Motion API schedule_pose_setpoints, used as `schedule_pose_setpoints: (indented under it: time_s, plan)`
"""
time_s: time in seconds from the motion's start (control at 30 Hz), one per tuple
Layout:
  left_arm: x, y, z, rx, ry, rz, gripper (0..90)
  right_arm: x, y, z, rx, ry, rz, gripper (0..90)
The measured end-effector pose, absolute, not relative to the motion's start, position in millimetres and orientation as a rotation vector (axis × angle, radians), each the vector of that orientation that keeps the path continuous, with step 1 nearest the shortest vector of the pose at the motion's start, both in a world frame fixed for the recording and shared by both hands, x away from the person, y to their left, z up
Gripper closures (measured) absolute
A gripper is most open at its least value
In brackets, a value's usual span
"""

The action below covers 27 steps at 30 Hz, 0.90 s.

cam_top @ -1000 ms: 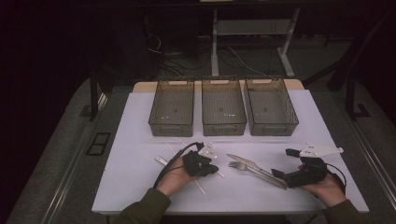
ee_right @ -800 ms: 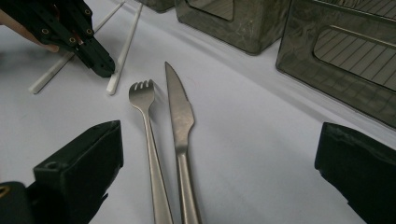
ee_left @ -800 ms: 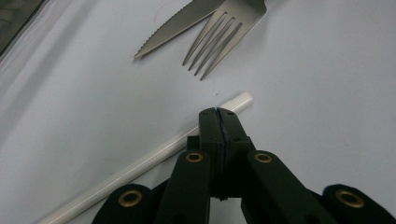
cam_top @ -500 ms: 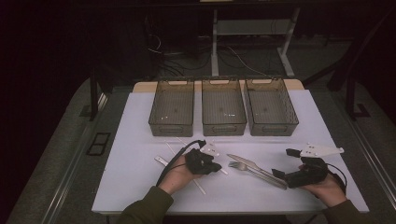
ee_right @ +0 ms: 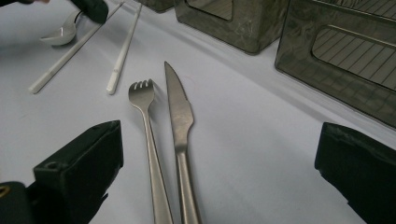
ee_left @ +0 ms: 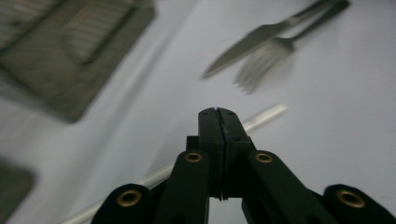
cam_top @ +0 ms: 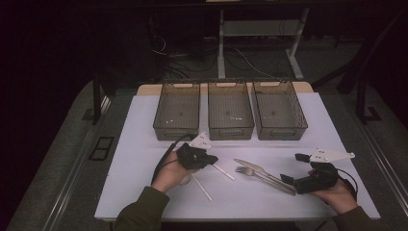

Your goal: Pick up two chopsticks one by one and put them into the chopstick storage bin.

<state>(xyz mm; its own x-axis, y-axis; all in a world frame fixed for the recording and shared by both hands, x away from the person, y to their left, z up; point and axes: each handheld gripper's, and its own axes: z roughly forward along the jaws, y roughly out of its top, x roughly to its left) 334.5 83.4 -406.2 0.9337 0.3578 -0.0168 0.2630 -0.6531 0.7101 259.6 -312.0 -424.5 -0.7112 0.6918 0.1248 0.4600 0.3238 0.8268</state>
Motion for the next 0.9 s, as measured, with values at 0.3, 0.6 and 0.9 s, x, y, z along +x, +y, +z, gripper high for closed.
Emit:
schedule_pose_setpoints:
  time_s: [0.3,0.6,0.9]
  plan:
    - [375,120,-418,2.340,0.629,0.283,88.6,260,-311,-425,1.044,2.344,1.331,1.0]
    - [392,128,-435,2.423,0.687,0.354,88.6,260,-313,-425,1.046,2.339,1.336,1.0]
    - [393,124,-437,2.458,0.666,0.404,88.8,259,-313,-425,1.053,2.337,1.336,1.0]
